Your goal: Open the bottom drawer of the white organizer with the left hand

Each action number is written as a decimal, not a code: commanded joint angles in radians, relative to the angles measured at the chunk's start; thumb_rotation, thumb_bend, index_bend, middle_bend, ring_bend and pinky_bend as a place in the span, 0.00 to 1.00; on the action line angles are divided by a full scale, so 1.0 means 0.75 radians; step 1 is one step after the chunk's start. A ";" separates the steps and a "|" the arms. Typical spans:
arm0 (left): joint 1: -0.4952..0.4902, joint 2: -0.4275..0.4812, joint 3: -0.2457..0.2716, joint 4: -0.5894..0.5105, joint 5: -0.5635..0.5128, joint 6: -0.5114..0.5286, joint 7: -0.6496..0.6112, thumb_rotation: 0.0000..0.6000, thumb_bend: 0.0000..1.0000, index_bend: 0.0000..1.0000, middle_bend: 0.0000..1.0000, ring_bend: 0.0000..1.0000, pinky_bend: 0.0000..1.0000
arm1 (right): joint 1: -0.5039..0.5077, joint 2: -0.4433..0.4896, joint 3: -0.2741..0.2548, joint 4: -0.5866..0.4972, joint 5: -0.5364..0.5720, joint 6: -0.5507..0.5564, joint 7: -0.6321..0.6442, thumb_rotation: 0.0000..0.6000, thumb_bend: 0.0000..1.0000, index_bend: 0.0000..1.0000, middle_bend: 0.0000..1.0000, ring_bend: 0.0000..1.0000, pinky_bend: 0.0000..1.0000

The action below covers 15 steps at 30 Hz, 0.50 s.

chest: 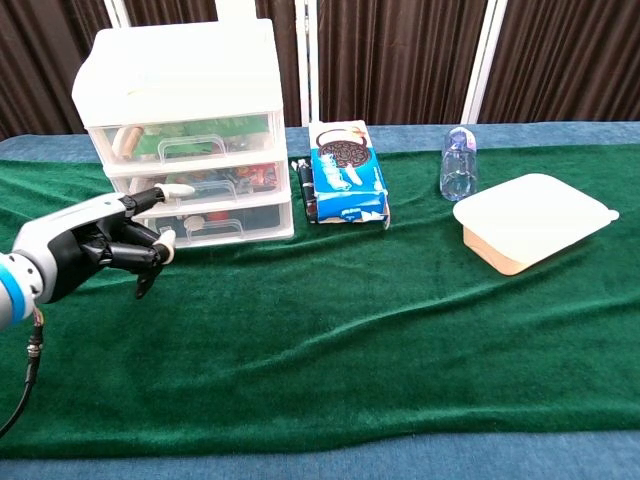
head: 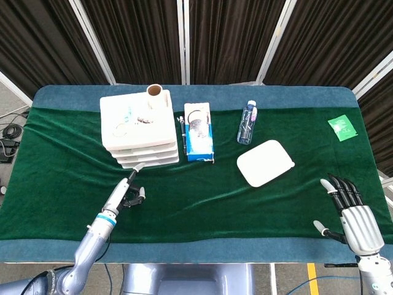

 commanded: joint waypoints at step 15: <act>-0.048 -0.094 -0.033 0.115 -0.025 -0.060 -0.139 1.00 0.73 0.00 0.87 0.74 0.70 | 0.001 0.005 0.001 -0.002 -0.001 -0.002 0.012 1.00 0.08 0.01 0.00 0.00 0.00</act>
